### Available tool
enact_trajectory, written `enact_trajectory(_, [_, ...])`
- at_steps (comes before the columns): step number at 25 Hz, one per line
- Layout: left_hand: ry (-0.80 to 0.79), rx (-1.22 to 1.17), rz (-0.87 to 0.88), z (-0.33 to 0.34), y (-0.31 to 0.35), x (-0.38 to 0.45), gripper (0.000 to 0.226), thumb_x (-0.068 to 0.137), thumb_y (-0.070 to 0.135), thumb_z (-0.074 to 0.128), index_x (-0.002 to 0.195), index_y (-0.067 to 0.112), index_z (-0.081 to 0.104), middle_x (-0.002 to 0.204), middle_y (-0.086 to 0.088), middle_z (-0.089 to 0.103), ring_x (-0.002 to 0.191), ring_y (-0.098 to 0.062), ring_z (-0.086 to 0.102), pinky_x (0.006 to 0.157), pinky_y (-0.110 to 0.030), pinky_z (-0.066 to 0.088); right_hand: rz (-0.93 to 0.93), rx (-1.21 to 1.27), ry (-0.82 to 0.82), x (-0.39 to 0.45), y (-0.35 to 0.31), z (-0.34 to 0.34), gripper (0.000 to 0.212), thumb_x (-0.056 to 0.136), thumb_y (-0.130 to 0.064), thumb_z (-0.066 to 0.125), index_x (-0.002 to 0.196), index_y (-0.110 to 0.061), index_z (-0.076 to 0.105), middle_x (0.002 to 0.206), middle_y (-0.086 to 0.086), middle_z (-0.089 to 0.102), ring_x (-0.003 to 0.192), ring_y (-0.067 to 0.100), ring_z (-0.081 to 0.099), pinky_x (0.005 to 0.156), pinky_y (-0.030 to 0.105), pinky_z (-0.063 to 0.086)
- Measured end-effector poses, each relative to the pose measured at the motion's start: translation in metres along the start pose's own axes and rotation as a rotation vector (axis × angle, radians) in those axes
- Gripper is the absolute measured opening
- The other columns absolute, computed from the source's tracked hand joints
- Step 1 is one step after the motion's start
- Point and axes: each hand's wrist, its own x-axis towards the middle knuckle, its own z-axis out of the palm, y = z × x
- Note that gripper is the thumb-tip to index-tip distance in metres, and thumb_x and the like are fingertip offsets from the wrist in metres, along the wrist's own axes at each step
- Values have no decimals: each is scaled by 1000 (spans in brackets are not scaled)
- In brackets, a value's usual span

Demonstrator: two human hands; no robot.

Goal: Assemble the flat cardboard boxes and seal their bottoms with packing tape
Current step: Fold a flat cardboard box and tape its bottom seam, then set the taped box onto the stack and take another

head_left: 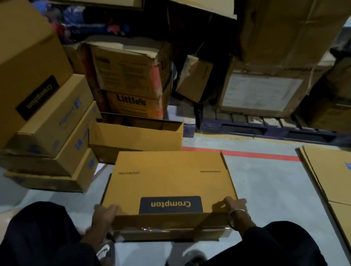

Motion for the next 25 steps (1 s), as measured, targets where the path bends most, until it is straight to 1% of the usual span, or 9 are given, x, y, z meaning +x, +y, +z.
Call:
enact_trajectory(3, [-84,32,-103,21,-9,16,91,89,57,73,147,-7,42,145,-30,51,131,-46,52,102,-47,46,81,-283,-20,63,23,24,131,39,-88,77,142,-10,51,145,16,54,129,41,52,106,50,46])
enact_trajectory(5, [-59,65,-136,31,-8,37,91,92,63,65,147,-6,44,144,-31,52,130,-47,52,107,-50,46,126,-279,-23,73,22,32,163,10,-96,73,147,-10,49,145,15,56,130,40,53,107,51,46])
enact_trajectory(7, [-2,149,-108,40,6,48,90,96,63,60,149,-6,38,146,-32,49,132,-48,51,108,-53,45,116,-233,33,56,-2,29,147,37,-85,85,151,-8,33,146,21,52,131,43,52,109,54,44])
enact_trajectory(10, [31,191,-16,51,32,70,85,97,63,57,145,-4,39,142,-33,52,126,-49,55,100,-53,48,-47,-284,155,35,-53,25,115,78,-60,80,156,-8,13,143,28,52,130,49,51,110,61,38])
enact_trajectory(14, [-11,60,61,61,59,116,92,81,78,65,135,5,53,128,-24,64,111,-45,63,95,-50,53,-81,-181,98,78,-90,36,108,71,-63,84,147,-3,35,130,24,60,114,46,61,88,51,55])
enact_trajectory(16, [-8,2,16,64,65,131,96,74,79,71,134,6,56,128,-22,64,111,-44,63,96,-55,55,-30,-155,67,91,-95,42,108,64,-73,80,138,0,51,120,21,66,104,43,65,88,52,59])
enact_trajectory(19, [36,-163,-86,65,68,118,121,46,98,68,128,9,57,121,-16,67,108,-40,64,93,-55,55,-46,-92,114,78,-96,47,111,68,-79,75,143,-1,47,129,21,62,113,43,61,92,52,56])
enact_trajectory(22, [298,-280,-90,52,64,86,110,70,100,38,124,7,59,114,-15,67,104,-39,64,92,-54,53,-103,76,215,44,-103,42,99,77,-85,62,131,-4,51,116,14,59,103,35,57,79,42,46])
enact_trajectory(25, [503,-432,-104,33,64,59,107,79,94,16,125,10,62,122,-20,66,110,-42,62,99,-60,47,-107,270,265,7,-101,29,85,84,-89,41,108,-9,50,100,9,56,92,32,54,82,43,44])
